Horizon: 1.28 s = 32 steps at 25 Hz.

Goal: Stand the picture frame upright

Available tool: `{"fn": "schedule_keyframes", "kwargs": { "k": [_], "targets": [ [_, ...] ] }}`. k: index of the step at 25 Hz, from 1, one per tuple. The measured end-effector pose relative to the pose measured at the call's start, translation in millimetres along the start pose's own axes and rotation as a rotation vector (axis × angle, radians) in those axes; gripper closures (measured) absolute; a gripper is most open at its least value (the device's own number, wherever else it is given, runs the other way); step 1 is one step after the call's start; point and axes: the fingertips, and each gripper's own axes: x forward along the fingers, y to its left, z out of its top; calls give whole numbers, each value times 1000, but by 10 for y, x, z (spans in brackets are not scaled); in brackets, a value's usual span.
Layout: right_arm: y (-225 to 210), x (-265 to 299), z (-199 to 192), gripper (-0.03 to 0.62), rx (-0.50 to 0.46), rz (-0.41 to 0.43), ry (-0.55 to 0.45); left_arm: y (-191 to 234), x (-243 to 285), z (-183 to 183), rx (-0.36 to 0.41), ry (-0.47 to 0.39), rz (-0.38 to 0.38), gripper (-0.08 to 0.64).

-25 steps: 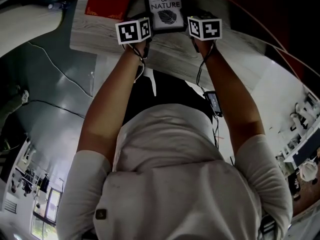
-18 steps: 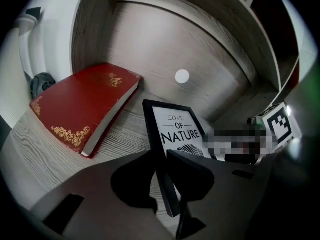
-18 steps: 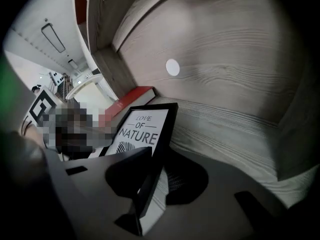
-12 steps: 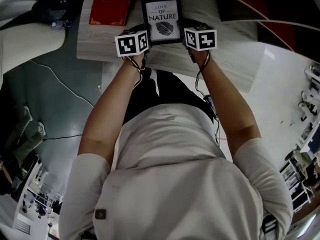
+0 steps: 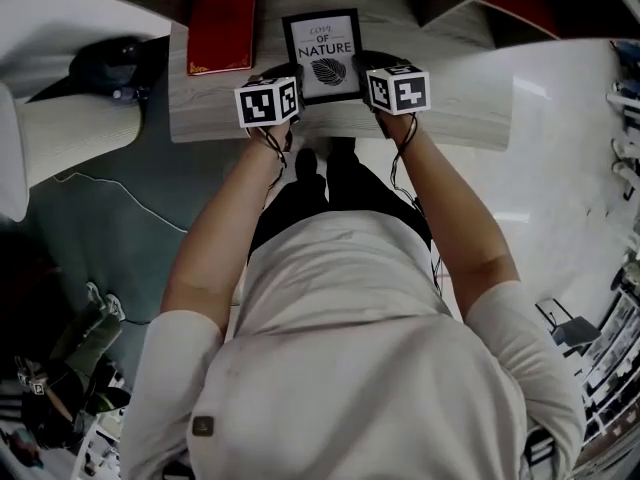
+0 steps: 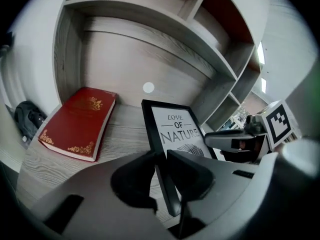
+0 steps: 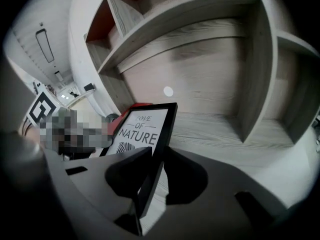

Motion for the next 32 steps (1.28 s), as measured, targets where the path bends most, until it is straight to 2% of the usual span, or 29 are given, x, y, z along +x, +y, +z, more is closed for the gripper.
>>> {"fn": "schedule_keyframes", "kwargs": {
  "k": [4,17,22,26,29,32],
  "targets": [
    [57,-349,-44,502,31,-51,-46,-212,-230,49,67,-9,-21,472],
    [54,-1125,-263,502,140,-202,-166,-809,-457,50,253,6,-152,472],
    [-43,-1526,-390,503,176,-255,-205,-1196,-523,-23,304,13,-199,471],
    [-155,-1789,-377,502,192,-287,-246,-1472,-529,64,352,4,-218,471],
    [-351,-2093,-404,503,210,-316,-282,-1861,-515,122,396,-14,-245,471],
    [-523,-2451,-514,503,212,-331,-297,-2249,-527,36,406,-17,-255,471]
  ]
}}
